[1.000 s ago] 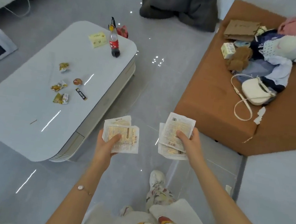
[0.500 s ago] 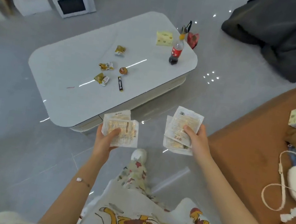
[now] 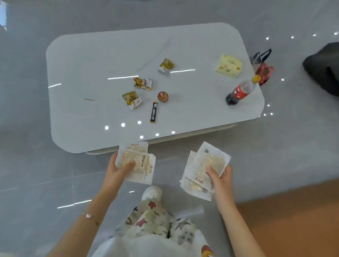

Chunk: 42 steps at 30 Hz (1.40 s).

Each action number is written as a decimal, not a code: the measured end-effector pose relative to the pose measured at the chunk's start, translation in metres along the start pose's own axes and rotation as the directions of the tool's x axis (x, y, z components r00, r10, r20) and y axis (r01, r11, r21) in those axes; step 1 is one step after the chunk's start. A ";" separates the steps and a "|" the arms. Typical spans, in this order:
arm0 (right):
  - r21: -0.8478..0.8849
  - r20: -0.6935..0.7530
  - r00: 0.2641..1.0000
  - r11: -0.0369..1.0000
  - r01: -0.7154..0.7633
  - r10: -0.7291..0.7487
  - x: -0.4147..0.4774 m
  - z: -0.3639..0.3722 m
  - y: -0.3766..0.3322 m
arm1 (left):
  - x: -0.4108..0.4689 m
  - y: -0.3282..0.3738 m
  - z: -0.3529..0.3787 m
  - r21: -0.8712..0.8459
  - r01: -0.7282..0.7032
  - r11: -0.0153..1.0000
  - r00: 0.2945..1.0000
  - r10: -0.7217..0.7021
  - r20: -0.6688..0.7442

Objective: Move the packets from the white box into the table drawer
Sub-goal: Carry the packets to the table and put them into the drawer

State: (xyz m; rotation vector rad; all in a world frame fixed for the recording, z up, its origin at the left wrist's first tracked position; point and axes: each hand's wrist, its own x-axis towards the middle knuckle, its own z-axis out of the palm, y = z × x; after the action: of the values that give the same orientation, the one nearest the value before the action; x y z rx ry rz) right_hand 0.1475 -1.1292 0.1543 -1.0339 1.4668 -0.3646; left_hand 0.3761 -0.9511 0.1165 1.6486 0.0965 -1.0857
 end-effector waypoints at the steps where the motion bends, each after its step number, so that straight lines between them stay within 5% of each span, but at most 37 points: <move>1: -0.020 0.013 1.000 1.000 0.001 0.000 0.021 0.012 -0.004 | 0.017 -0.002 0.001 -0.011 0.000 1.000 1.000 -0.001 -0.023; 10: -0.084 0.086 0.995 0.996 -0.034 0.041 0.247 0.141 0.024 | 0.208 -0.057 0.015 -0.192 0.028 0.981 0.973 -0.071 -0.220; 21: -0.268 0.135 0.972 0.938 0.220 -0.190 0.377 0.185 0.067 | 0.307 -0.115 0.039 0.106 -0.164 0.981 0.909 0.192 -0.369; 25: -0.348 0.153 0.957 0.893 0.285 -0.246 0.376 0.176 0.073 | 0.298 -0.115 0.044 0.219 -0.072 0.973 0.861 0.171 -0.478; 28: -0.464 0.144 0.909 0.785 0.411 -0.391 0.355 0.153 0.081 | 0.277 -0.116 0.037 0.305 -0.090 0.948 0.819 0.244 -0.519; 31: -0.516 0.279 0.833 0.657 0.550 -0.477 0.326 0.131 0.109 | 0.256 -0.125 0.030 0.343 -0.101 0.934 0.797 0.282 -0.533; 37: -0.644 0.694 0.677 0.209 0.736 -0.247 0.335 0.144 0.185 | 0.244 -0.174 0.020 0.270 -0.140 0.953 0.786 0.273 -0.554; 42: -0.692 0.722 0.689 -0.062 0.720 -0.065 0.385 0.184 0.212 | 0.244 -0.219 0.010 0.353 -0.137 0.925 0.801 0.313 -0.510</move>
State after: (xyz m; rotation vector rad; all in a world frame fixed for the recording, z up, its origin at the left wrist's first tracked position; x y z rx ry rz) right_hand 0.2912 -1.2418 -0.2858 -2.5770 0.6184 0.6770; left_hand 0.3878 -0.9829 -0.2100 2.1591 0.1128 -0.4111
